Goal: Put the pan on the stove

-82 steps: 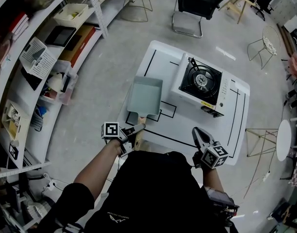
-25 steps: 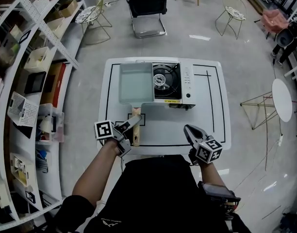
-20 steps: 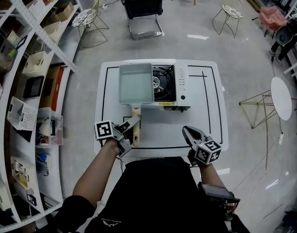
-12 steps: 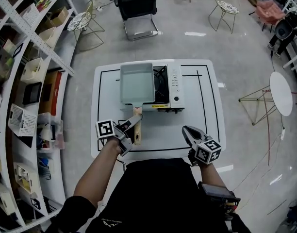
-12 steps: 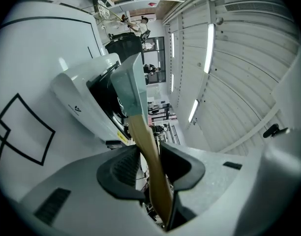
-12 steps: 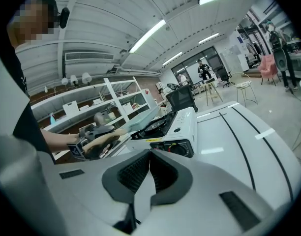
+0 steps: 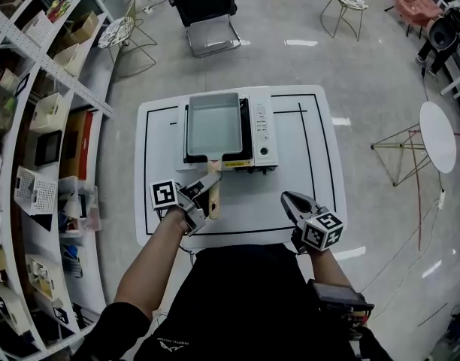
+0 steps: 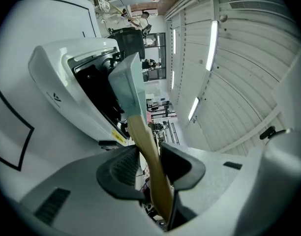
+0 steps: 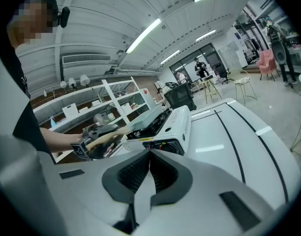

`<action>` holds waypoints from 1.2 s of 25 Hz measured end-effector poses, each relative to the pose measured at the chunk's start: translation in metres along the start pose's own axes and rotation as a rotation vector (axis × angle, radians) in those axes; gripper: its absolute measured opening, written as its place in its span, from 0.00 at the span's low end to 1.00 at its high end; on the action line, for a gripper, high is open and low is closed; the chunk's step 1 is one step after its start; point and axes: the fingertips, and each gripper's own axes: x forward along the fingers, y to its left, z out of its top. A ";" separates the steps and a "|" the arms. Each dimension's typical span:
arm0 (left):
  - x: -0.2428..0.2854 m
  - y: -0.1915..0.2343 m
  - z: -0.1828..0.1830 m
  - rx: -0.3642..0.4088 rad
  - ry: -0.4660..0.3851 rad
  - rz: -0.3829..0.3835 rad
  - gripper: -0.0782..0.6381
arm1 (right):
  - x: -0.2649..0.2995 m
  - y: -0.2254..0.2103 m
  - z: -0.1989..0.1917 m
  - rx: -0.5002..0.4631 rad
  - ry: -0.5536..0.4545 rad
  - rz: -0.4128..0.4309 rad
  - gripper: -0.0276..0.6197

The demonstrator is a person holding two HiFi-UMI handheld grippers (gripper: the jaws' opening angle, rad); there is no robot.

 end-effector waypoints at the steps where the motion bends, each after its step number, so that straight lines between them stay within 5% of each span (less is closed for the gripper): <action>1: 0.002 0.001 0.000 0.000 0.000 -0.002 0.30 | -0.001 -0.002 0.000 0.001 0.002 0.002 0.08; 14: 0.003 0.013 0.006 -0.059 0.019 -0.030 0.30 | 0.003 -0.019 -0.005 0.006 0.004 0.033 0.08; 30: -0.005 0.008 0.012 0.108 -0.014 0.085 0.51 | 0.004 -0.005 0.003 -0.007 0.019 0.075 0.08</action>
